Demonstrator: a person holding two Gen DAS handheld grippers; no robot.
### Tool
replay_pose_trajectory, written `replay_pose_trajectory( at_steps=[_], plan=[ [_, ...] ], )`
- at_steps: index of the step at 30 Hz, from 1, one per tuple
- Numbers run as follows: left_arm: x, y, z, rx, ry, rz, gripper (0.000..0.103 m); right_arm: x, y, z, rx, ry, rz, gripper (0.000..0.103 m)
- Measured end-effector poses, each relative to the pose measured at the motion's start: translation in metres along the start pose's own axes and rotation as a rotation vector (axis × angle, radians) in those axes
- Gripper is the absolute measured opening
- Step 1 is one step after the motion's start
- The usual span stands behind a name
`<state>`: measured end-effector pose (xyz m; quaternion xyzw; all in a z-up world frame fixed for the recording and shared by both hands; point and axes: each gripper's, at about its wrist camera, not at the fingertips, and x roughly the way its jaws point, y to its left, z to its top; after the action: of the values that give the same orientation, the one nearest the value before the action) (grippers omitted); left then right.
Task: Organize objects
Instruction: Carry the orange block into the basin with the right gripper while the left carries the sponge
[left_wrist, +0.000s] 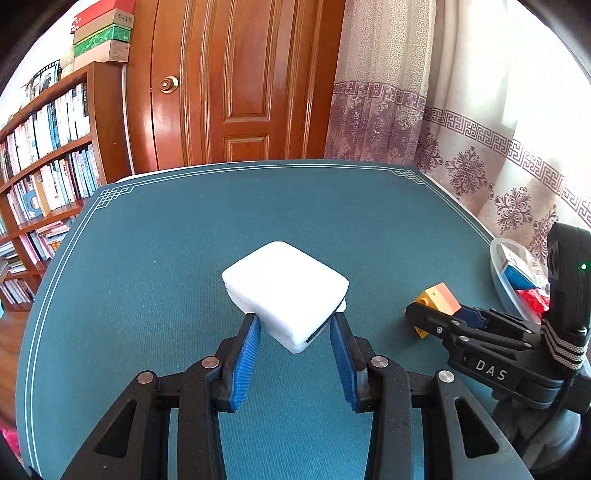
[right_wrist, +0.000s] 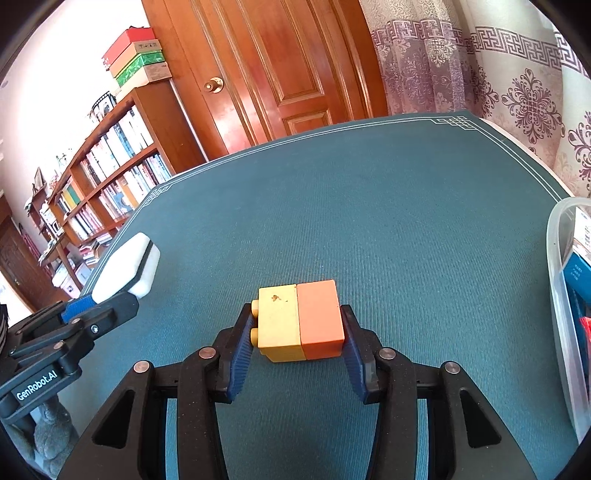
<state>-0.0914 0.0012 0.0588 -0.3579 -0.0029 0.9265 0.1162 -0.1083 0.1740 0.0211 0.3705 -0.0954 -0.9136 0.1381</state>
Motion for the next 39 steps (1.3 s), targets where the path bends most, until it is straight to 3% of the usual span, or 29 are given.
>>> replay_pose_trajectory(
  at_steps=[15,28,39],
  plan=[
    [-0.016,-0.062,0.008,0.09,-0.033,-0.069,0.042,-0.079,-0.032,-0.003,0.037,-0.097,-0.043,0.046],
    [-0.019,-0.132,0.014,0.199,-0.047,-0.174,0.042,-0.151,-0.099,-0.003,0.114,-0.179,-0.221,0.046],
    [-0.018,-0.168,0.015,0.265,-0.038,-0.212,0.042,-0.161,-0.15,-0.007,0.207,-0.175,-0.309,0.046]
  ],
)
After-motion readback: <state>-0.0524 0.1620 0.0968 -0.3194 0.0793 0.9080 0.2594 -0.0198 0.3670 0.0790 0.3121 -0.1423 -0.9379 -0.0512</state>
